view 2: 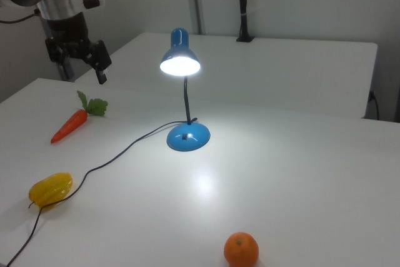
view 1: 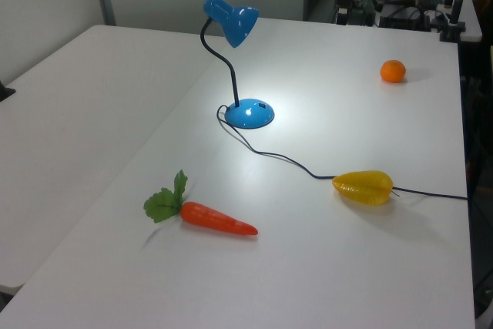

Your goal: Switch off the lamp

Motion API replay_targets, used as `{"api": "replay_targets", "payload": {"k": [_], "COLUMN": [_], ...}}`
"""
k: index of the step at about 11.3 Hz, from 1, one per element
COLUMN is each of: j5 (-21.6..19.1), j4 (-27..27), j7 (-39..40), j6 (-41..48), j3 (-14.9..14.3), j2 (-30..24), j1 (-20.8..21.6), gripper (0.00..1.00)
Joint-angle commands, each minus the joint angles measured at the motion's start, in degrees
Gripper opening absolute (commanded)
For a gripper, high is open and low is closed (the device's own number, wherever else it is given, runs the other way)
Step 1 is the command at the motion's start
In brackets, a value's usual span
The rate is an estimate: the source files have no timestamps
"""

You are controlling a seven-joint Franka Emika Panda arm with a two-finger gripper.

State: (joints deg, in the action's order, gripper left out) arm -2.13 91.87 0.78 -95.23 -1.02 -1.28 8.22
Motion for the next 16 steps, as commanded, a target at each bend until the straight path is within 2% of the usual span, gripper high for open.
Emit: {"api": "replay_targets", "payload": {"k": [1,14,15,16], "j5": [-0.2,-0.1,-0.1,-0.3], "j4": [1.3,1.1,1.1,1.1], "j7": [0.8,-0.7,-0.5,-0.1], "j6": [-1.3,-2.2,-2.5,-2.5], "j3": [0.4,0.0,0.0,0.0], "j2": [-0.7,-0.7,-0.7,-0.7], "j1": [-0.2,-0.3,-0.2,-0.2], "gripper": [1.00,1.00,0.91,0.76]}}
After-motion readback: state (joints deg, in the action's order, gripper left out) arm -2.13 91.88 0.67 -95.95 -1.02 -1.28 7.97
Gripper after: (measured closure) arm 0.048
